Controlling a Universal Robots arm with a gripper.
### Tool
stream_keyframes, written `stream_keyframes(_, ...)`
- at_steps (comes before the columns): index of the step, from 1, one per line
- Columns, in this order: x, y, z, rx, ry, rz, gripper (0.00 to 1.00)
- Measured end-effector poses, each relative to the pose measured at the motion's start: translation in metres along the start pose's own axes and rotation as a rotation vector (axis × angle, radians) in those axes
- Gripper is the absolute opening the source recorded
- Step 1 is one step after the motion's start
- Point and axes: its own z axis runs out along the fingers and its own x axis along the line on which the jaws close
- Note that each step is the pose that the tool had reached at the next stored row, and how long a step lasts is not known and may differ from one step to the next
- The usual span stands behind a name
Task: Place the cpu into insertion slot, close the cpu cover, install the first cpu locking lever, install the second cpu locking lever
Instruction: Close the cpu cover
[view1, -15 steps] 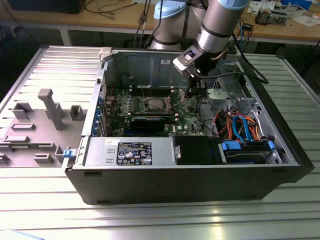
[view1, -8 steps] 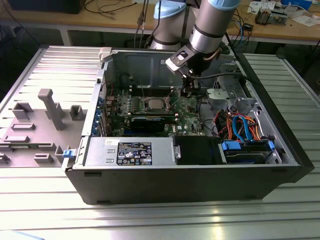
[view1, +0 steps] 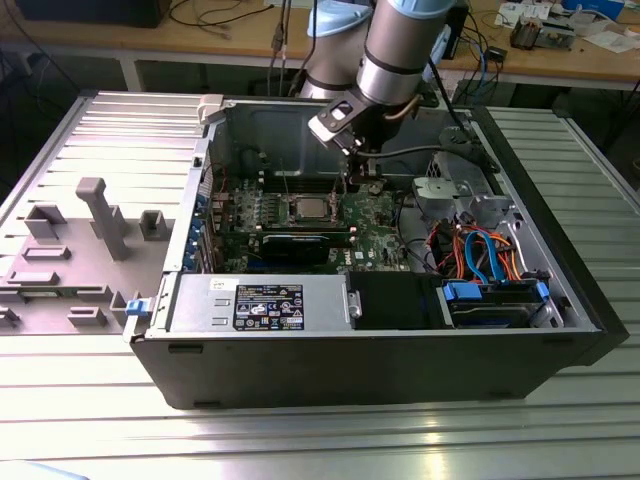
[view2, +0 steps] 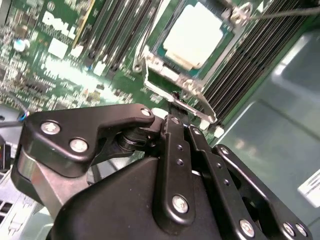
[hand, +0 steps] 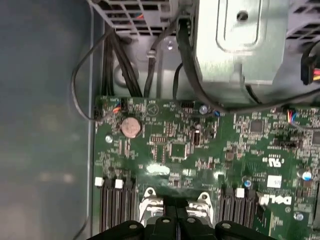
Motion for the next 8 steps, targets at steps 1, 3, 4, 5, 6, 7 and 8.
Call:
stream_keyframes(1, 0.0002, -0.003, 0.0004, -0.0001, 0.0024, -0.001, 0.11)
stream_keyframes(3, 0.0004, -0.0058, 0.0011, -0.0002, 0.006, -0.004, 0.11)
stream_keyframes(4, 0.0005, -0.0072, 0.0014, -0.0001, 0.0075, -0.005, 0.11)
stream_keyframes(5, 0.0007, -0.0112, 0.0022, -0.0003, 0.0108, -0.006, 0.11)
stream_keyframes(6, 0.0009, -0.0163, 0.0032, -0.0005, 0.0136, -0.007, 0.11)
stream_keyframes(7, 0.001, -0.0186, 0.0038, -0.0006, 0.0156, -0.007, 0.11)
stream_keyframes(8, 0.0012, -0.0201, 0.0046, -0.0007, 0.0171, -0.009, 0.11)
